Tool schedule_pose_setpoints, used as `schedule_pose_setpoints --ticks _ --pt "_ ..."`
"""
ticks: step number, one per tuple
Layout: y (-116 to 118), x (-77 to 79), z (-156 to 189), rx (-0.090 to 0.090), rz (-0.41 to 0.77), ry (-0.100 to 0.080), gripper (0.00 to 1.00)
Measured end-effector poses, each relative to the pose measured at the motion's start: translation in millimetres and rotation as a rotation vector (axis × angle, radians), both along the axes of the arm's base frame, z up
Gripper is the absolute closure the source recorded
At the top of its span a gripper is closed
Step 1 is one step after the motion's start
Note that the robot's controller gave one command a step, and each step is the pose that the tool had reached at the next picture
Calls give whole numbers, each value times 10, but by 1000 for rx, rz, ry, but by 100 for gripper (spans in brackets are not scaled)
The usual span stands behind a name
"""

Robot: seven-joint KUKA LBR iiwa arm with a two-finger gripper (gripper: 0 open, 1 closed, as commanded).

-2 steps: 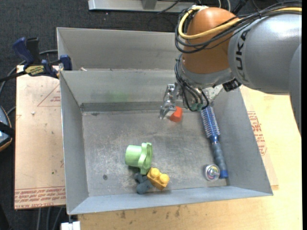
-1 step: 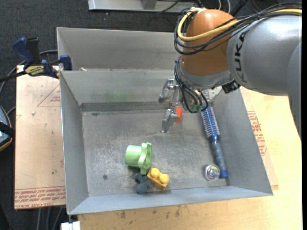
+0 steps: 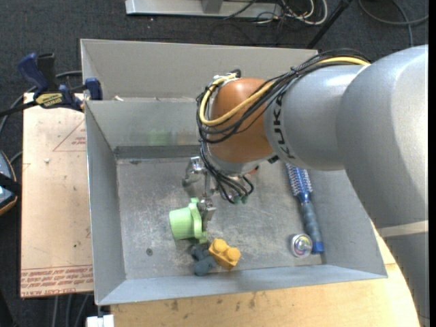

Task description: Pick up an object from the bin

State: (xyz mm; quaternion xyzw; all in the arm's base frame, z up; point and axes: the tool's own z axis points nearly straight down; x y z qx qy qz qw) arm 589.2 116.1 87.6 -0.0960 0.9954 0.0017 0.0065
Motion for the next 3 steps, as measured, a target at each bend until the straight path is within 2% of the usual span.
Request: schedule_pose_setpoints --ticks 1,2,3 --pt "371 -381 85 -3 248 8 0" --pt "352 -374 90 -4 245 9 100" --pt "510 -270 1955 -7 590 1 100"
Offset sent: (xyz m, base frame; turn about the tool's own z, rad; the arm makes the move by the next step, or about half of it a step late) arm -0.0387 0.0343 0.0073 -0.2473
